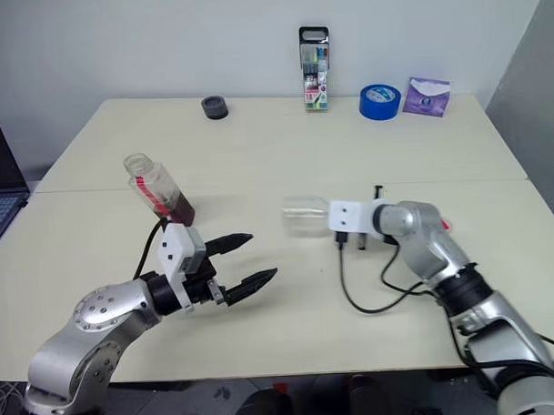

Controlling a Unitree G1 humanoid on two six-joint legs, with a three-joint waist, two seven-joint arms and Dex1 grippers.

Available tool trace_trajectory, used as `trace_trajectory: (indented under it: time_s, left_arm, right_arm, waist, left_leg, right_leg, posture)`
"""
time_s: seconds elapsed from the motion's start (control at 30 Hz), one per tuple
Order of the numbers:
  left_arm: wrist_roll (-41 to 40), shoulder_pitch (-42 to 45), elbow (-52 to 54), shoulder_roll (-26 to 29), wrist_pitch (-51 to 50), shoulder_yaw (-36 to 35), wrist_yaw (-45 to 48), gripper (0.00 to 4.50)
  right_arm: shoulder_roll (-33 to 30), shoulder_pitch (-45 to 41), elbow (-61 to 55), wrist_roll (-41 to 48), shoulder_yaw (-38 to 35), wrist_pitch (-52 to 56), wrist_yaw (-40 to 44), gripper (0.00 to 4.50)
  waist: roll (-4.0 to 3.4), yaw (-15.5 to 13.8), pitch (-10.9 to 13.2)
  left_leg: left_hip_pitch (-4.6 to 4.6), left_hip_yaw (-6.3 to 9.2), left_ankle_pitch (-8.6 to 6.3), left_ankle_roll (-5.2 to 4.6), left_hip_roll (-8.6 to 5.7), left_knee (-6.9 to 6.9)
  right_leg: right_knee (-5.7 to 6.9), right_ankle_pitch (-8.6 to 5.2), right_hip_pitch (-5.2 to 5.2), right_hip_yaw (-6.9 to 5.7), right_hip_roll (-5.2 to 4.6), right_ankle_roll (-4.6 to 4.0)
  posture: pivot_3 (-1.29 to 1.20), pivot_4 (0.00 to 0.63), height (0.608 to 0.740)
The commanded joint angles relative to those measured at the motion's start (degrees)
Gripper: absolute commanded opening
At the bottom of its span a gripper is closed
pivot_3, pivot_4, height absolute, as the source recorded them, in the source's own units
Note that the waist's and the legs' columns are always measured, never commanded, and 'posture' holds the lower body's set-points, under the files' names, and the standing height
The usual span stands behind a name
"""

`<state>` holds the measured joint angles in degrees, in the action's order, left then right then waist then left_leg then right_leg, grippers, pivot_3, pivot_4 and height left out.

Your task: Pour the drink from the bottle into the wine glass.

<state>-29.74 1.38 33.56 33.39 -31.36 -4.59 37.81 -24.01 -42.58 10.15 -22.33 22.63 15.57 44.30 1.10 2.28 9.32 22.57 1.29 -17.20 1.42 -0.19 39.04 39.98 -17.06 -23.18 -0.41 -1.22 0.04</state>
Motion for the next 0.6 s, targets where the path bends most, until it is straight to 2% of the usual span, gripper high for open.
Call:
trace_trajectory:
  time_s: [0.03,0.2,0.33,0.5,0.6]
  left_arm:
    - [3.84,-4.32,3.50,-4.19,6.27,-2.76,-6.21,4.50]
    - [4.65,-15.17,9.33,-9.73,8.78,-3.83,-11.17,4.50]
    - [4.52,-22.49,13.35,-13.00,9.22,-4.32,-14.71,4.50]
    - [4.74,-24.99,15.39,-13.48,9.31,-4.14,-16.29,4.50]
    - [4.48,-25.42,16.25,-13.32,9.07,-4.41,-16.93,4.50]
  right_arm:
    - [8.22,-2.62,4.77,8.81,-6.83,-0.51,-5.05,0.14]
    - [19.50,-6.85,19.74,19.16,-15.06,-5.90,-9.67,0.14]
    - [27.67,-13.91,35.46,26.29,-22.29,-12.54,-14.06,0.14]
    - [32.19,-18.45,49.92,25.05,-22.64,-20.81,-17.37,0.14]
    - [32.56,-18.72,54.84,22.41,-20.75,-23.57,-20.23,0.14]
  waist:
    - [0.01,-0.13,0.00]
    - [0.03,-0.77,-0.02]
    - [0.02,-0.54,-0.01]
    - [0.02,0.25,-0.02]
    - [0.02,0.22,-0.02]
  left_leg:
    - [0.01,0.00,0.00,0.01,0.00,0.01]
    - [0.05,-0.02,-0.01,-0.02,-0.09,0.01]
    - [0.04,-0.02,-0.12,-0.20,-0.11,0.00]
    - [-0.09,-0.19,-0.13,-0.23,-0.09,-0.03]
    - [-0.07,-0.23,-0.12,-0.22,-0.10,-0.05]
  right_leg:
    - [0.01,0.00,0.00,0.00,0.00,0.00]
    - [-0.05,0.02,0.01,0.00,-0.11,-0.02]
    - [-0.05,0.02,0.01,-0.01,-0.14,-0.02]
    - [0.01,0.03,0.01,0.13,-0.12,-0.04]
    - [-0.04,0.03,0.01,0.17,-0.13,-0.04]
  posture:
    - [0.00,0.150,0.740]
    - [0.00,0.150,0.740]
    - [0.00,0.150,0.740]
    - [0.00,0.150,0.740]
    - [0.00,0.150,0.740]
